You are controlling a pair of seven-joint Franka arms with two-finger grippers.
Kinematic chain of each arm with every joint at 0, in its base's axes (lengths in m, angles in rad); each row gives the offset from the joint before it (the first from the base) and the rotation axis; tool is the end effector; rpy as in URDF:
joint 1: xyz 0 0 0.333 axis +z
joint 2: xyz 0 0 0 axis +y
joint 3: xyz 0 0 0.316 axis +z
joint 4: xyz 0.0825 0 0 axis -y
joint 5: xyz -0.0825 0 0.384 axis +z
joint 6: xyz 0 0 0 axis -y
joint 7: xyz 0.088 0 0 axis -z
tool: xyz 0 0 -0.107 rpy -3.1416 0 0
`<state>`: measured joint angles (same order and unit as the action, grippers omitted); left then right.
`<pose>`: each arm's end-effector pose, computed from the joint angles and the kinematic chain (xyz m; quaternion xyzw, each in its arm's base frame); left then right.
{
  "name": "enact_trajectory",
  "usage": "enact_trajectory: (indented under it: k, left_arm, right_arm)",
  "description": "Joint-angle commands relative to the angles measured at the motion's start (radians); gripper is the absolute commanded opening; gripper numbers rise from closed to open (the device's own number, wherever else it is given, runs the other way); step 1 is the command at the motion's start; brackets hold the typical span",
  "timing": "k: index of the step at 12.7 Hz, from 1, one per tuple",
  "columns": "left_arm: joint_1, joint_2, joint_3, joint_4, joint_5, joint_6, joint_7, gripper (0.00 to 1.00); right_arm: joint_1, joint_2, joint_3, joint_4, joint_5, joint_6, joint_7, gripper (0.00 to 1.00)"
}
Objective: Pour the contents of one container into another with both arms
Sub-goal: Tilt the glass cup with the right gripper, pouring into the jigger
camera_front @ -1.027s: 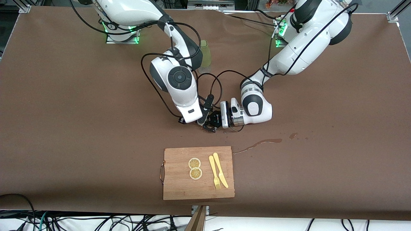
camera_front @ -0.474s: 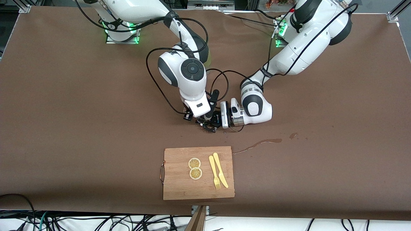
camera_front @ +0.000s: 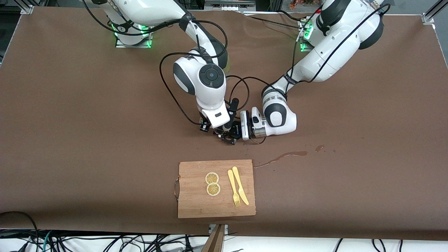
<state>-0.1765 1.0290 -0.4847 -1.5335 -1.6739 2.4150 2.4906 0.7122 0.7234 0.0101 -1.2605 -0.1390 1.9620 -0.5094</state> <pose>0.5719 -0.3914 0.0949 0.6142 -0.4983 0.4306 0.4349 0.5637 0.4822 0.3283 0.7995 0.5975 -0.0044 0.0614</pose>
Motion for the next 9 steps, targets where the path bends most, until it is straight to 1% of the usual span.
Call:
enact_trajectory:
  k: [1, 4, 5, 6, 7, 9]
  left_arm:
    - [-0.006, 0.014, -0.005, 0.029, -0.041, 0.009, 0.04, 0.0]
    - [-0.006, 0.014, -0.005, 0.029, -0.041, 0.009, 0.04, 0.0]
    - [-0.006, 0.014, -0.005, 0.029, -0.041, 0.009, 0.04, 0.0]
    - [-0.006, 0.014, -0.005, 0.029, -0.041, 0.007, 0.04, 0.0]
    - [-0.006, 0.014, -0.005, 0.029, -0.043, 0.009, 0.04, 0.0]
    - [0.0, 0.011, -0.005, 0.029, -0.043, 0.007, 0.039, 0.0]
  right_arm:
    - [0.01, 0.004, -0.005, 0.018, -0.018, -0.014, 0.019, 0.0]
    - [0.0, 0.002, -0.002, 0.019, -0.001, -0.012, 0.04, 0.0]
    - [-0.005, 0.002, -0.005, 0.019, 0.03, -0.012, 0.04, 0.0]
    - [-0.011, 0.002, -0.012, 0.019, 0.085, -0.006, 0.038, 0.0]
    - [-0.026, 0.001, -0.01, 0.027, 0.12, -0.003, 0.037, 0.0]
    - [-0.051, 0.002, -0.004, 0.067, 0.165, -0.014, 0.034, 0.0]
